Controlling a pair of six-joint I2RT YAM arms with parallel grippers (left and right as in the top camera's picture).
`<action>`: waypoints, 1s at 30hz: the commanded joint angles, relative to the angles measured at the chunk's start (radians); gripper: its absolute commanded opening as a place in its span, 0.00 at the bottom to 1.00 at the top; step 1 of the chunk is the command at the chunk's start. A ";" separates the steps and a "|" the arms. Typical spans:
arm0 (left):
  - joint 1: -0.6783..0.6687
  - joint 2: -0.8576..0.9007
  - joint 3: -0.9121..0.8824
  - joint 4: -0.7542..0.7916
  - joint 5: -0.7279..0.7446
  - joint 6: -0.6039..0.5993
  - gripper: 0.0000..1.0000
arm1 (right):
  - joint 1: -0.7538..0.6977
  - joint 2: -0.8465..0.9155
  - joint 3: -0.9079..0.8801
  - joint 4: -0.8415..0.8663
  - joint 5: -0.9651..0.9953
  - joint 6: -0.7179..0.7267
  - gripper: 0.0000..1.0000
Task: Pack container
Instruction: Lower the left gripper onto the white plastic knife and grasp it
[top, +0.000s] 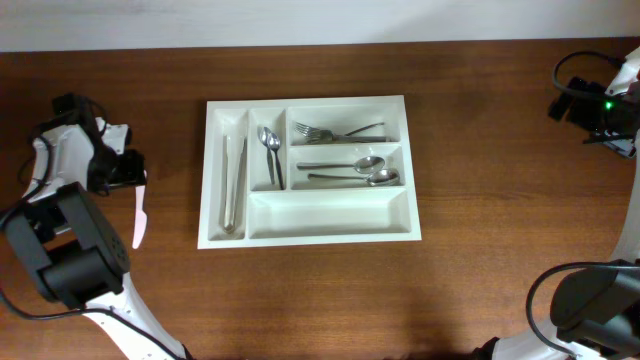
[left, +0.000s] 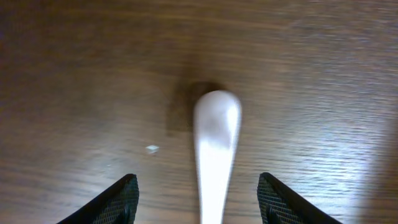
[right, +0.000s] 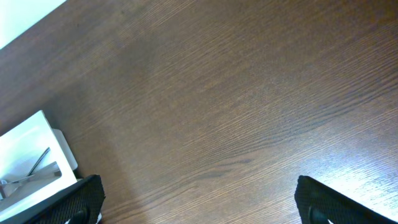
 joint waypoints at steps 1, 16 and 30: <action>-0.026 0.004 0.002 0.000 -0.039 -0.015 0.63 | 0.001 -0.006 0.003 0.000 0.009 -0.003 0.99; -0.036 0.035 -0.025 0.003 -0.048 -0.010 0.56 | 0.001 -0.006 0.003 0.000 0.009 -0.003 0.99; -0.035 0.035 -0.112 0.076 -0.048 -0.011 0.55 | 0.001 -0.006 0.003 0.000 0.009 -0.003 0.99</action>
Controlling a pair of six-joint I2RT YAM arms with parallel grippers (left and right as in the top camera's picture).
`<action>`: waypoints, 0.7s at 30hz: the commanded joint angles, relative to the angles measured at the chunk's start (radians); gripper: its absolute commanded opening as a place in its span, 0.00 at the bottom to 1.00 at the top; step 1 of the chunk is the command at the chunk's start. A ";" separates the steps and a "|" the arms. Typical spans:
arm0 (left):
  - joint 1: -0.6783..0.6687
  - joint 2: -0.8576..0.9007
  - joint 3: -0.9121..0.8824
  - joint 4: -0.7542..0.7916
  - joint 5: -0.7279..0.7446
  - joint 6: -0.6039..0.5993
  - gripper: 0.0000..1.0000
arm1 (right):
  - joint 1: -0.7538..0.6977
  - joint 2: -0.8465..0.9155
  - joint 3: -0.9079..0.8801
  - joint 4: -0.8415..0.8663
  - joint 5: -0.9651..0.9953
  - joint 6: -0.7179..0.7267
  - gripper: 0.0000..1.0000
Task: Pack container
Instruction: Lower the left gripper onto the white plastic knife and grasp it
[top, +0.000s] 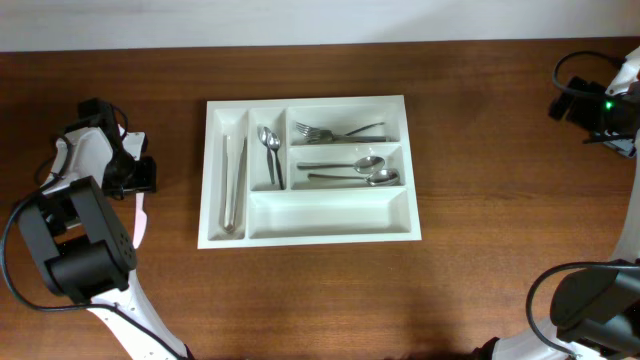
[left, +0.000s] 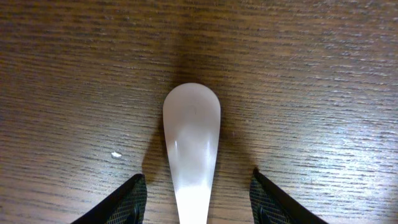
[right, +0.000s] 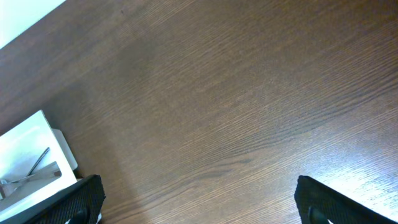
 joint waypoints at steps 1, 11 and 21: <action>0.004 0.019 -0.043 0.020 0.011 0.012 0.54 | 0.001 -0.006 0.003 0.000 0.009 -0.004 0.99; 0.004 0.019 -0.055 -0.005 0.007 0.013 0.29 | 0.001 -0.006 0.003 0.000 0.009 -0.004 0.99; 0.004 0.018 -0.050 -0.046 0.008 0.012 0.01 | 0.001 -0.006 0.003 0.000 0.009 -0.004 0.99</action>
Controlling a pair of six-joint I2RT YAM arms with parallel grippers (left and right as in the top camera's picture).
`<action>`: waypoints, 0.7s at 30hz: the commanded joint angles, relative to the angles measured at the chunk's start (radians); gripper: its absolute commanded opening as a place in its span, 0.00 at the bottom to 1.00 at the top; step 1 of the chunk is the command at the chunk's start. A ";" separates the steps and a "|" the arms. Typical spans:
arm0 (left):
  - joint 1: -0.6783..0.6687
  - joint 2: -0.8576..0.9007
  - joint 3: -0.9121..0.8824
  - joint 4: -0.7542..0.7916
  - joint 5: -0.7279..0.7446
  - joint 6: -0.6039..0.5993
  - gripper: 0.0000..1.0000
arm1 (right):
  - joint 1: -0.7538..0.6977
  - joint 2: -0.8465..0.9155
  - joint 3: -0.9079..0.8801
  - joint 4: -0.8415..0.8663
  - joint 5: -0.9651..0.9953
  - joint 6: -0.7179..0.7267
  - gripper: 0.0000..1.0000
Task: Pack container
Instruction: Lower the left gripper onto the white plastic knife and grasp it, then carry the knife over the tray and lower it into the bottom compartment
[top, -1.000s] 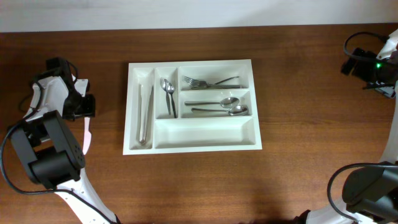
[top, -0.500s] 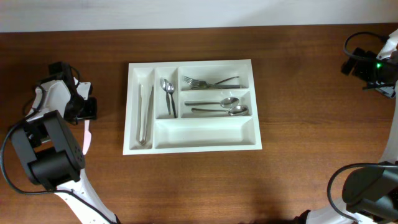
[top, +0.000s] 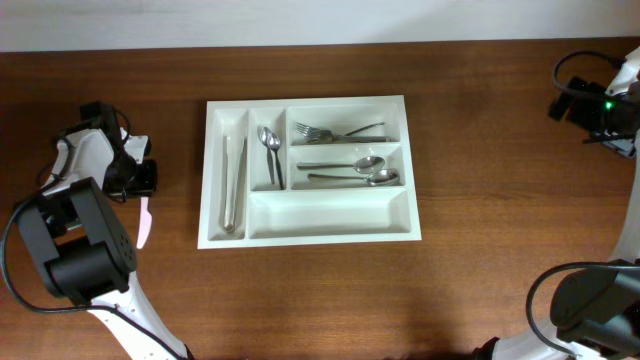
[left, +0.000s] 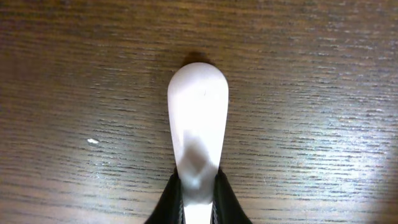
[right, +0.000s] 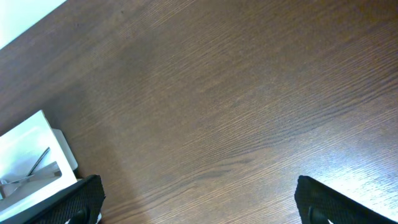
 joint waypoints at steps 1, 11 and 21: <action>0.004 0.028 -0.024 -0.026 -0.014 0.006 0.02 | 0.001 -0.006 0.003 0.000 0.009 -0.003 0.99; 0.002 0.005 0.219 -0.252 -0.014 0.002 0.02 | 0.001 -0.006 0.003 0.000 0.009 -0.003 0.99; -0.069 -0.102 0.595 -0.516 0.067 0.002 0.02 | 0.001 -0.006 0.003 0.000 0.009 -0.003 0.99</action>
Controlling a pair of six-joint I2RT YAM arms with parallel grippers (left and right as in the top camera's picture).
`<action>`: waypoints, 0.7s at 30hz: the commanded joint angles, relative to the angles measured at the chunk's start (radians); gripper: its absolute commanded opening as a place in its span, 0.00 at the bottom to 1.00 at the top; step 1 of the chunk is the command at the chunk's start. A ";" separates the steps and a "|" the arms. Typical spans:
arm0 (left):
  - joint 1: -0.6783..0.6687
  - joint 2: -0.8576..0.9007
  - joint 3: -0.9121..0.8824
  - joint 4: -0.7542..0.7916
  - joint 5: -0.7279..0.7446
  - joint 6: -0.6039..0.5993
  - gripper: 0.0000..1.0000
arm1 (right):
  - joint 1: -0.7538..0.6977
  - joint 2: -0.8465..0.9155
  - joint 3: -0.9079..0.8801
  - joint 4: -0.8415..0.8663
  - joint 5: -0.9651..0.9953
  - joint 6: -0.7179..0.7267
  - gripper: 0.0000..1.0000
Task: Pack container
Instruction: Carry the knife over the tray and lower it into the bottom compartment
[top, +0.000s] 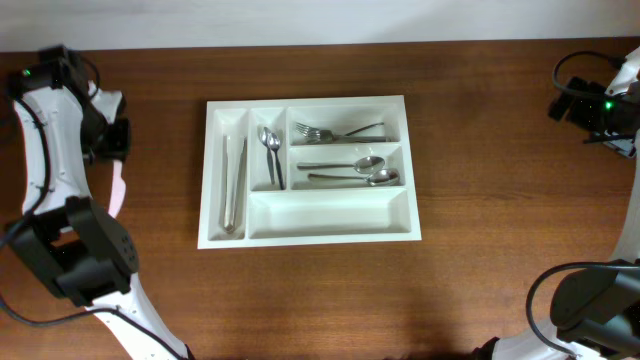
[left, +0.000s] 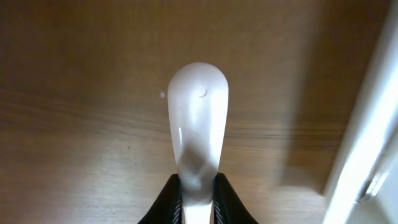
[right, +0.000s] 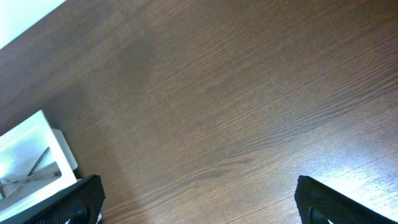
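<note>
A white cutlery tray (top: 230, 238) lies mid-table with several compartments holding a knife, small spoons, forks and larger spoons; its long front compartment holds nothing. My left gripper (left: 198, 198) is shut on a white plastic knife (left: 197, 127), held above the table left of the tray. In the overhead view the white knife (top: 118, 185) hangs below the left gripper (top: 112, 150). The tray's edge (left: 367, 143) shows at the right of the left wrist view. My right gripper (right: 199, 202) stands open over bare wood at the far right.
The tray corner (right: 31, 149) with a fork shows at the lower left of the right wrist view. The right arm (top: 598, 110) sits at the table's far right edge. A light wall borders the table's back.
My left gripper, shut on the white knife, has risen off the table and moved toward the back. The tray's edge now shows in the left wrist view. The right arm has not moved.
My left gripper was open above the white knife lying on the table left of the tray. Then its fingers stood low on either side of the knife. Then it was shut on the knife. Now it holds the knife clear of the table.
</note>
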 joint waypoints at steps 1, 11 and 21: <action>-0.066 -0.094 0.075 -0.023 0.087 0.001 0.02 | 0.001 -0.006 0.003 0.000 0.009 -0.003 0.99; -0.341 -0.130 0.076 -0.009 0.098 -0.083 0.02 | 0.001 -0.006 0.003 0.000 0.009 -0.003 0.99; -0.628 -0.124 0.076 0.031 0.091 0.212 0.02 | 0.001 -0.006 0.003 0.000 0.009 -0.003 0.99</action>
